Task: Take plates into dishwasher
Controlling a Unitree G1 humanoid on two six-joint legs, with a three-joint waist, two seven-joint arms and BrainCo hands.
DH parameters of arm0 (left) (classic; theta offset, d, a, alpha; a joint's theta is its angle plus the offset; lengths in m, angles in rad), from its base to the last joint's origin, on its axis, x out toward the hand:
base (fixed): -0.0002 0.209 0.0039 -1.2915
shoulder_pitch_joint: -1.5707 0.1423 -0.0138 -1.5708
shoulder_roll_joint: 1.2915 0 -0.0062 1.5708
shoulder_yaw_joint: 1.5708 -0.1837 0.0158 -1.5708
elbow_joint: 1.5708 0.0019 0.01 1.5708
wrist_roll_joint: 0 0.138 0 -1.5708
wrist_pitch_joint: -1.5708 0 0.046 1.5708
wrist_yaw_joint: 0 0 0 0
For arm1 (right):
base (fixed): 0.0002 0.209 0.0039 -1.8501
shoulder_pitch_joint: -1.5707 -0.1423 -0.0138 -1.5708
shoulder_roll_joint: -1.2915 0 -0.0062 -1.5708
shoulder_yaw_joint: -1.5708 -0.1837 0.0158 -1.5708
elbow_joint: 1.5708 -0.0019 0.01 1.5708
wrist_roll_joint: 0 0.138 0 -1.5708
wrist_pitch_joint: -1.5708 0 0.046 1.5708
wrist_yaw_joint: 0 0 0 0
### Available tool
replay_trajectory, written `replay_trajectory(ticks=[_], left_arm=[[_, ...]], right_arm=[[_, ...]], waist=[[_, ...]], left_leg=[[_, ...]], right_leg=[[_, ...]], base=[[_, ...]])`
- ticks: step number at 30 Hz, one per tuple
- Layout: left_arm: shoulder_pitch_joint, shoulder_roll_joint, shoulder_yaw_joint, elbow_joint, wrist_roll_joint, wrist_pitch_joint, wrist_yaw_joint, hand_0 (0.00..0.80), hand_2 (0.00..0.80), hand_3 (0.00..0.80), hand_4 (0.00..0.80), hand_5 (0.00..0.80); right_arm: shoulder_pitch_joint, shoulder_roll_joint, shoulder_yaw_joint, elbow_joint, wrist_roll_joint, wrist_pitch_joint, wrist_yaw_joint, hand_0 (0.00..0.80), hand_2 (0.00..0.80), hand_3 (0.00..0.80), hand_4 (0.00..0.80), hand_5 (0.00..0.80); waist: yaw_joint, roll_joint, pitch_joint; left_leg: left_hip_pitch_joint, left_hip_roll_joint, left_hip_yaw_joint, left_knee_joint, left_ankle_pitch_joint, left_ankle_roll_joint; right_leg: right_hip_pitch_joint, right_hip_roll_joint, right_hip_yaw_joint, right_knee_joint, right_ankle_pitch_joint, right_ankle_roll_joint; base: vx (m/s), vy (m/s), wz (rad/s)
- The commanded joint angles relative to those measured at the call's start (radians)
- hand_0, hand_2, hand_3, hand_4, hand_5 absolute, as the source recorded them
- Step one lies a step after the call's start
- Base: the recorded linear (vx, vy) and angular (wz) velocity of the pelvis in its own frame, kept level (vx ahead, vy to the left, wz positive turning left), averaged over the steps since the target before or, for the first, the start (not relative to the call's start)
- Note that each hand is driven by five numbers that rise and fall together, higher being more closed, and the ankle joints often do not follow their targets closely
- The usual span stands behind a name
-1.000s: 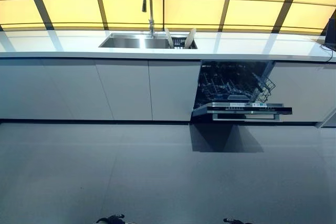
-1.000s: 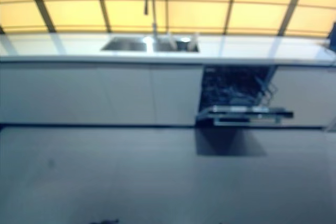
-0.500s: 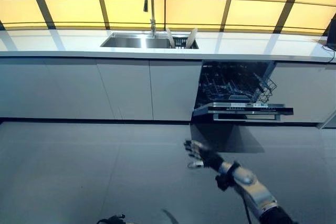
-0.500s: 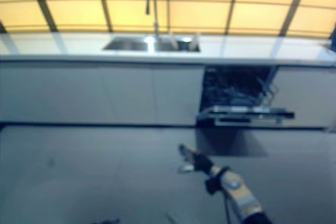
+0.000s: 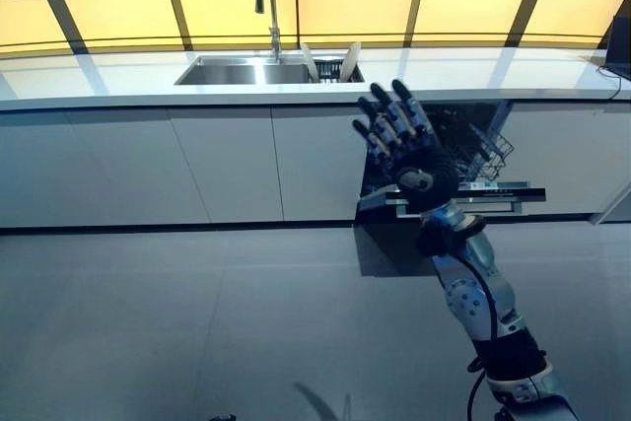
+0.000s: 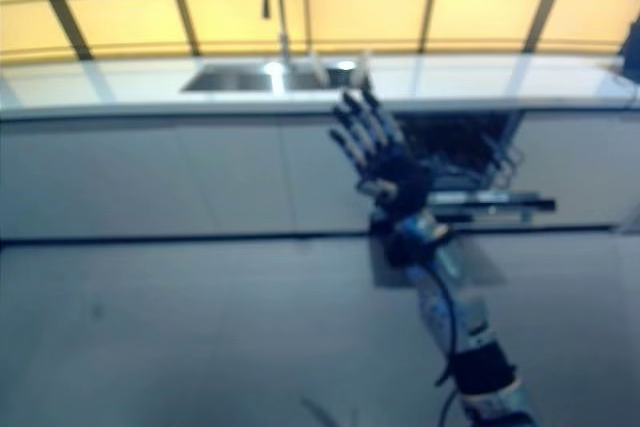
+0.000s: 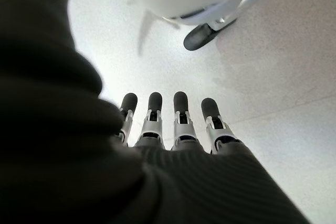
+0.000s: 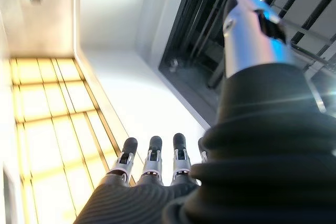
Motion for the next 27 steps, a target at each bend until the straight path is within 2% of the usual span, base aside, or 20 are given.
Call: replay_trajectory(ticks=[1, 5, 8, 11, 14, 17, 18, 20, 22, 24, 27], left_arm=[[-0.070, 0.006, -0.028, 0.068, 0.007, -0.033, 0.022, 0.000, 0.000, 0.000, 0.000, 0.000], [-0.079, 0.012, -0.032, 0.060, 0.002, -0.034, 0.018, 0.000, 0.000, 0.000, 0.000, 0.000], [-0.087, 0.011, -0.042, 0.056, 0.003, -0.033, 0.017, 0.000, 0.000, 0.000, 0.000, 0.000], [-0.092, 0.014, -0.044, 0.063, -0.004, -0.039, 0.017, 0.000, 0.000, 0.000, 0.000, 0.000], [-0.103, 0.022, -0.041, 0.079, -0.004, -0.039, 0.018, 0.000, 0.000, 0.000, 0.000, 0.000], [-0.112, 0.034, -0.050, 0.099, 0.003, -0.036, 0.012, 0.000, 0.000, 0.000, 0.000, 0.000], [-0.107, 0.038, -0.051, 0.098, 0.008, -0.030, 0.008, 0.000, 0.000, 0.000, 0.000, 0.000], [-0.094, 0.043, -0.048, 0.090, 0.018, -0.014, 0.001, 0.000, 0.000, 0.000, 0.000, 0.000], [-0.086, 0.040, -0.048, 0.097, 0.035, -0.014, -0.004, 0.000, 0.000, 0.000, 0.000, 0.000], [-0.087, 0.033, -0.042, 0.119, 0.038, -0.019, -0.004, 0.000, 0.000, 0.000, 0.000, 0.000], [-0.087, 0.016, -0.024, 0.138, 0.039, -0.016, 0.001, 0.000, 0.000, 0.000, 0.000, 0.000]], right_arm=[[-0.143, -0.021, -0.080, -0.033, -0.040, -0.066, -0.078, 0.000, 0.000, 0.000, 0.000, 0.000], [-0.155, -0.060, -0.084, -0.057, -0.024, -0.058, -0.097, 0.000, 0.000, 0.000, 0.000, 0.000], [-0.173, -0.065, -0.081, -0.055, -0.050, -0.060, -0.116, 0.000, 0.000, 0.000, 0.000, 0.000], [-0.195, -0.068, -0.071, -0.041, -0.076, -0.071, -0.143, 0.000, 0.000, 0.000, 0.000, 0.000], [-0.207, -0.061, -0.067, -0.029, -0.114, -0.087, -0.155, 0.000, 0.000, 0.000, 0.000, 0.000], [-0.201, -0.074, -0.066, -0.028, -0.145, -0.089, -0.177, 0.000, 0.000, 0.000, 0.000, 0.000], [-0.200, -0.079, -0.070, -0.022, -0.147, -0.083, -0.183, 0.000, 0.000, 0.000, 0.000, 0.000], [-0.203, -0.102, -0.068, -0.005, -0.142, -0.075, -0.205, 0.000, 0.000, 0.000, 0.000, 0.000], [-0.201, -0.121, -0.083, 0.005, -0.132, -0.056, -0.212, 0.000, 0.000, 0.000, 0.000, 0.000], [-0.194, -0.137, -0.101, 0.015, -0.113, -0.047, -0.208, 0.000, 0.000, 0.000, 0.000, 0.000], [-0.163, -0.184, -0.132, 0.002, -0.064, -0.050, -0.183, 0.000, 0.000, 0.000, 0.000, 0.000]], waist=[[0.009, -0.020, 0.037], [0.006, -0.019, 0.043], [0.015, -0.019, 0.049], [0.021, -0.014, 0.057], [0.022, -0.005, 0.069], [0.016, -0.002, 0.094], [0.017, -0.004, 0.098], [0.015, -0.010, 0.108], [0.016, -0.012, 0.109], [0.015, -0.021, 0.107], [0.011, -0.046, 0.104]], left_leg=[[0.010, -0.061, 0.034, 0.006, -0.181, 0.078], [0.010, -0.061, 0.044, 0.006, -0.181, 0.085], [0.003, -0.062, 0.022, 0.006, -0.179, 0.091], [-0.003, -0.067, 0.005, 0.006, -0.173, 0.107], [-0.014, -0.083, -0.030, 0.019, -0.171, 0.129], [-0.023, -0.117, -0.078, 0.067, -0.195, 0.154], [-0.022, -0.122, -0.085, 0.082, -0.204, 0.152], [-0.011, -0.126, -0.088, 0.085, -0.210, 0.141], [-0.002, -0.125, -0.110, 0.079, -0.205, 0.123], [-0.004, -0.125, -0.124, 0.083, -0.201, 0.104], [0.008, -0.158, -0.132, 0.083, -0.200, 0.077]], right_leg=[[0.028, -0.012, 0.004, 0.042, -0.157, 0.090], [0.009, -0.021, 0.005, 0.075, -0.160, 0.101], [-0.004, -0.032, 0.002, 0.104, -0.161, 0.108], [-0.039, -0.055, -0.004, 0.191, -0.154, 0.112], [-0.094, -0.109, -0.001, 0.389, -0.113, 0.093], [-0.238, -0.190, 0.057, 0.731, -0.026, 0.080], [-0.262, -0.193, 0.071, 0.765, -0.024, 0.083], [-0.329, -0.137, 0.102, 0.756, -0.019, 0.102], [-0.337, -0.066, 0.098, 0.618, -0.055, 0.105], [-0.296, 0.000, 0.098, 0.335, -0.077, 0.115], [-0.264, 0.076, 0.139, 0.002, 0.011, 0.153]], base=[[0.048, 0.153, -0.05], [0.030, 0.099, -0.06], [0.035, 0.116, -0.05], [0.030, 0.165, -0.02], [0.045, 0.224, 0.00], [0.053, 0.245, -0.01], [0.055, 0.129, 0.09], [0.065, 0.033, 0.31], [0.125, -0.055, 0.12], [0.210, -0.105, 0.11], [0.300, -0.110, 0.10]])
